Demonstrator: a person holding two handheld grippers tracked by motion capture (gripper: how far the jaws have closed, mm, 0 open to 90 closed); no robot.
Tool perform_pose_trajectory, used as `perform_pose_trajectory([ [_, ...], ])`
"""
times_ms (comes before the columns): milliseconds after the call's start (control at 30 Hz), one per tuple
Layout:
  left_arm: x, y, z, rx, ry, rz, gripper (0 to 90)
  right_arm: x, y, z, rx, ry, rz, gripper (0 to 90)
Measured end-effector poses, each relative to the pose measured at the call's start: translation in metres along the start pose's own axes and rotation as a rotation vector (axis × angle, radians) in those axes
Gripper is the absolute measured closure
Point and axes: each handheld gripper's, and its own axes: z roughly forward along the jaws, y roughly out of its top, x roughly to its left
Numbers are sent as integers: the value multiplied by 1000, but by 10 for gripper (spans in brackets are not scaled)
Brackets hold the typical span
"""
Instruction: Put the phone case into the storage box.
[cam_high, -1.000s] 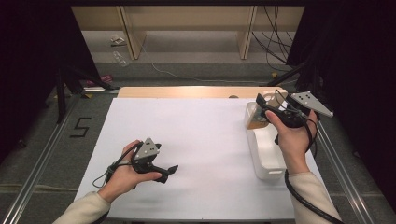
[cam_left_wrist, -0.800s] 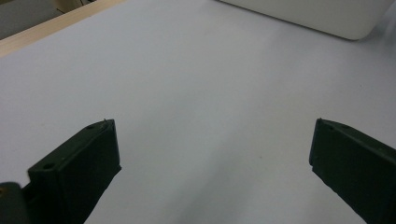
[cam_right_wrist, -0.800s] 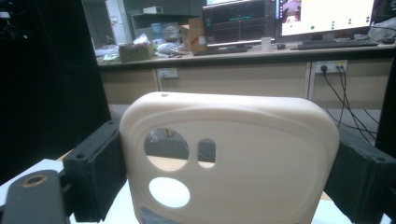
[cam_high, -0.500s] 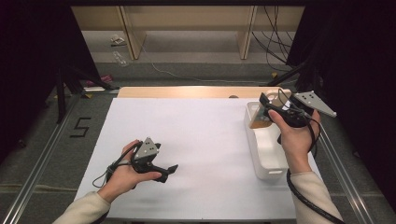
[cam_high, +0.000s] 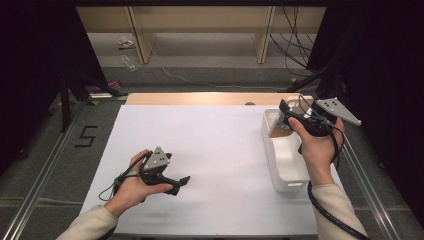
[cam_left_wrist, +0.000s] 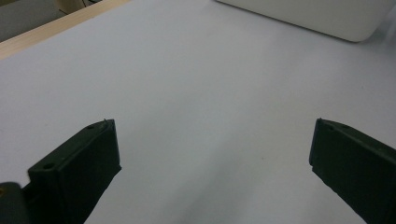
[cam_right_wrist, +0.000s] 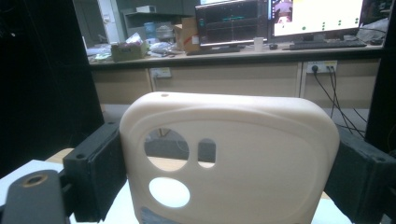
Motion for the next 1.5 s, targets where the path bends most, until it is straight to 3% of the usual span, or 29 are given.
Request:
perform_pose_trajectory([
  [967, 5, -5, -8, 1, 12, -9, 15, -14, -4, 1, 14, -49, 0, 123],
  [1500, 5, -5, -7, -1, 9, -9, 17, -16, -7, 5, 34, -73, -26, 124],
])
